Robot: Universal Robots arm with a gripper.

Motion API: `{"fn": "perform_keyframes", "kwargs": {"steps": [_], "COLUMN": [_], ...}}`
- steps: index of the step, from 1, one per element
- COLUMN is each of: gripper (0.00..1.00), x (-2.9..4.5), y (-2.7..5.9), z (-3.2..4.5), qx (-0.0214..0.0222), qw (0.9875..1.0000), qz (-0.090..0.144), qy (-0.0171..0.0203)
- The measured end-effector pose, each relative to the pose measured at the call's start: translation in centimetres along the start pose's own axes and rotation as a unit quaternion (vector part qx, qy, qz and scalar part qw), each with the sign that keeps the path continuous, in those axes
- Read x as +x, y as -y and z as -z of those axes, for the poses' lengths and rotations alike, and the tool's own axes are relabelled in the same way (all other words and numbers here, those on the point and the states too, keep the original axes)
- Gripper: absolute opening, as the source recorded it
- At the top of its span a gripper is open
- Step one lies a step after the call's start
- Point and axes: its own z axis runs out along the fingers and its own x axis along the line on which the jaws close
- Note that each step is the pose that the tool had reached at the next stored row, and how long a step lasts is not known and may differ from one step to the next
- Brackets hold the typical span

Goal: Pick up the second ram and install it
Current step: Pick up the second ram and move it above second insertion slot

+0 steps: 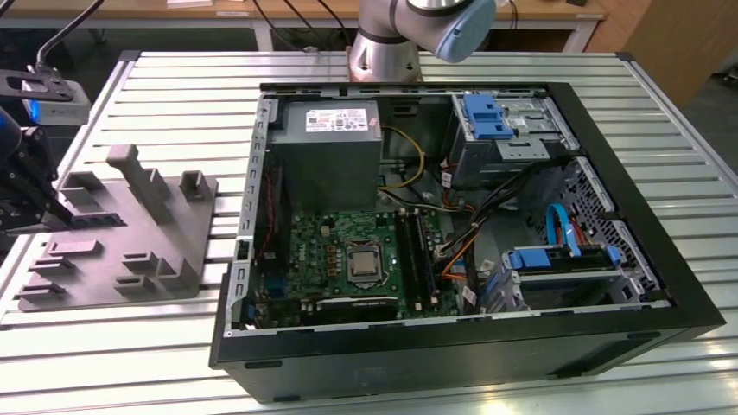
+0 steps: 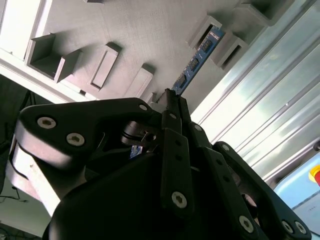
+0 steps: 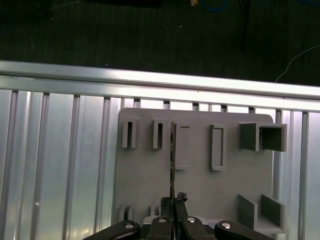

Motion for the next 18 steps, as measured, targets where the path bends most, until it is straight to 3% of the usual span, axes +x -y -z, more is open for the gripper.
{"fn": "perform_keyframes", "kwargs": {"steps": [18], "gripper": [0.13], "x": [-0.07], "y": [-0.03], "z": [1.10], "qx": [0.0001], "qw": [1.0000], "qz": [0.000], "qy": [0.0031]}}
